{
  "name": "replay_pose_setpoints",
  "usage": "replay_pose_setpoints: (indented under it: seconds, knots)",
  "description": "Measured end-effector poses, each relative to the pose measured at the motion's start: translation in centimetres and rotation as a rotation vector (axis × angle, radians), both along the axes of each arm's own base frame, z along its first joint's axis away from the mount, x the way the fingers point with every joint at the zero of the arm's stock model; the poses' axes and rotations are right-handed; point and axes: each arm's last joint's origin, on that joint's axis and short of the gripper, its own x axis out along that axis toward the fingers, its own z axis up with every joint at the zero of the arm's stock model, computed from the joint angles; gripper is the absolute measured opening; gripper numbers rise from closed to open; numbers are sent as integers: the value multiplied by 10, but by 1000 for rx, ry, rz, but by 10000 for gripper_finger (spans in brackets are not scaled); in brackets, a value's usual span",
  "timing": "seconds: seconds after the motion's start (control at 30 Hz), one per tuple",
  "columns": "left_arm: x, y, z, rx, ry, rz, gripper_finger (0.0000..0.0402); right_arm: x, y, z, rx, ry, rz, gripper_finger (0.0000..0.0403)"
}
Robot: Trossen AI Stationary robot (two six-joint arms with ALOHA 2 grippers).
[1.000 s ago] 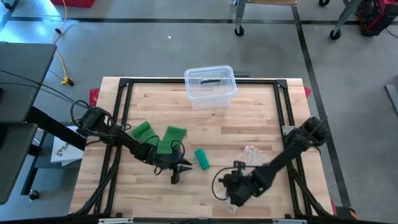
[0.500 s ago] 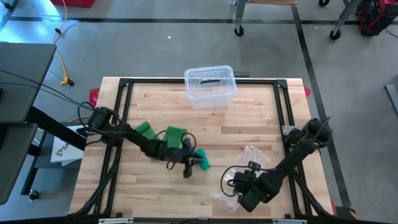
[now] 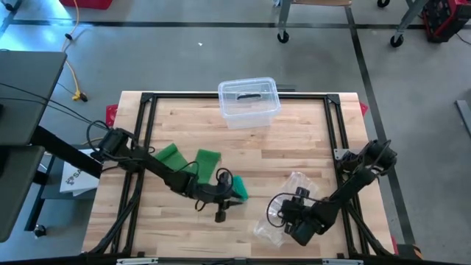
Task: Roll bandage
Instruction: Open the transparent zip bag
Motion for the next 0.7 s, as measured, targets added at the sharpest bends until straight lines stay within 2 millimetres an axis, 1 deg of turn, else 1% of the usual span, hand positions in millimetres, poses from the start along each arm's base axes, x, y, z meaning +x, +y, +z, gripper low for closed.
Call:
replay_pose_setpoints:
  seconds: [0.07,0.13,0.23,0.27,0.33,0.4,0.5,0.57,0.63,0.7]
  knots:
    - [-1,-3,1,-4,-5,-10,92,-4,-8,-8,28,-8,-50,125]
    - [-2,-6,1,-6,-10,-18,92,-6,-12,-14,46,-12,-64,93]
    - [-3,-8,2,11,-22,-32,92,-5,-11,-10,37,-3,-38,24]
    - [-2,-8,3,28,-32,-41,92,-5,-11,-6,31,13,-24,13]
    - [-2,-8,4,68,-56,-61,92,-4,-9,7,26,54,-10,13]
    - [-1,-9,6,109,-76,-79,92,-2,-7,28,15,91,-10,13]
    - [1,-11,12,165,-154,-109,92,7,2,68,33,47,16,3]
    - [2,-11,17,190,-205,-100,92,11,6,84,24,44,53,5]
    - [2,-12,20,218,-245,-94,94,18,14,100,51,-4,104,5]
    - [3,-13,24,268,-289,-128,101,24,18,114,55,-56,159,2]
